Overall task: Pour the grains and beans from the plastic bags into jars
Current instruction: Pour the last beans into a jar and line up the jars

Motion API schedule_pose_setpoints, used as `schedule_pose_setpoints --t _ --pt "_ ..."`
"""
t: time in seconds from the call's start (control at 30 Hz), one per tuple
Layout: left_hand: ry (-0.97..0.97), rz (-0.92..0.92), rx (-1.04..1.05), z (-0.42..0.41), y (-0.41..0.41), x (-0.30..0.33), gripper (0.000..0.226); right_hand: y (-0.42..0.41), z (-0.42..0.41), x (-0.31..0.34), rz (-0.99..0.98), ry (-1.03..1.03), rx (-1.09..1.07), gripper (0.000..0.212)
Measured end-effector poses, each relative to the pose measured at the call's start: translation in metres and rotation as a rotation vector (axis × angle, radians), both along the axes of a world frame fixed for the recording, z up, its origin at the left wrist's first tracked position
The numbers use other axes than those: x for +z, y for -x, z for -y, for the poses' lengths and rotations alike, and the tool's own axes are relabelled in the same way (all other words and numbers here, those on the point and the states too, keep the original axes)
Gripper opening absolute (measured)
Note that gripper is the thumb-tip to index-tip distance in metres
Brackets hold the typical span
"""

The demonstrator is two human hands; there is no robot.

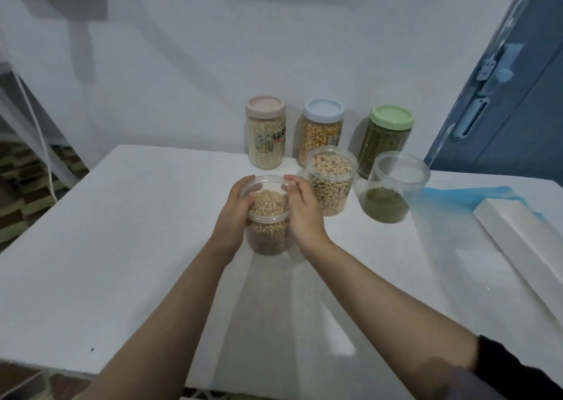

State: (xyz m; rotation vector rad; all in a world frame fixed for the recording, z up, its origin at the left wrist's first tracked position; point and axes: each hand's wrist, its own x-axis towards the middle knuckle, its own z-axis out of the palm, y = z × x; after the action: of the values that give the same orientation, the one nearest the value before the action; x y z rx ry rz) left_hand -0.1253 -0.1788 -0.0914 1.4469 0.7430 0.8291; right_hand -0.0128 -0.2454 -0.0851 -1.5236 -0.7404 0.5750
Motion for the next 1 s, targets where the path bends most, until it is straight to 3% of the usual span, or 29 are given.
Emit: schedule_pose_setpoints --t 0.1,0.3,0.5,0.57,0.63,0.73,0.9,1.0 --pt "-0.054 -0.053 0.008 -0.03 -0.005 0.003 0.029 -0.009 -0.027 0.009 0.159 0.087 -0.019 0.033" --pt "-0.134 -0.166 0.013 -0.081 -0.017 0.01 0.037 -0.016 -0.062 0.022 0.28 0.123 -0.119 0.035" --pt "-0.626 -0.263 0.158 -0.101 -0.047 0.051 0.039 -0.032 -0.073 0.068 0.473 -0.026 -0.202 0.038" --pt "-0.754 -0.382 0.144 -0.113 -0.069 0.062 0.054 -0.052 -0.083 0.083 0.643 0.064 -0.229 0.042" --pt "-0.768 -0.544 0.113 -0.129 -0.089 0.067 0.069 -0.074 -0.093 0.089 0.813 0.323 -0.242 0.049" --pt "-0.73 -0.681 0.068 -0.146 -0.108 0.061 0.067 -0.105 -0.107 0.078 0.692 0.647 -0.228 0.064" --pt "-0.771 -0.658 0.088 -0.164 -0.12 0.053 0.058 -0.128 -0.114 0.052 0.659 0.451 -0.251 0.059" --pt "-0.779 -0.642 0.089 -0.167 -0.123 0.051 0.057 -0.132 -0.113 0.048 0.771 0.505 -0.254 0.056"
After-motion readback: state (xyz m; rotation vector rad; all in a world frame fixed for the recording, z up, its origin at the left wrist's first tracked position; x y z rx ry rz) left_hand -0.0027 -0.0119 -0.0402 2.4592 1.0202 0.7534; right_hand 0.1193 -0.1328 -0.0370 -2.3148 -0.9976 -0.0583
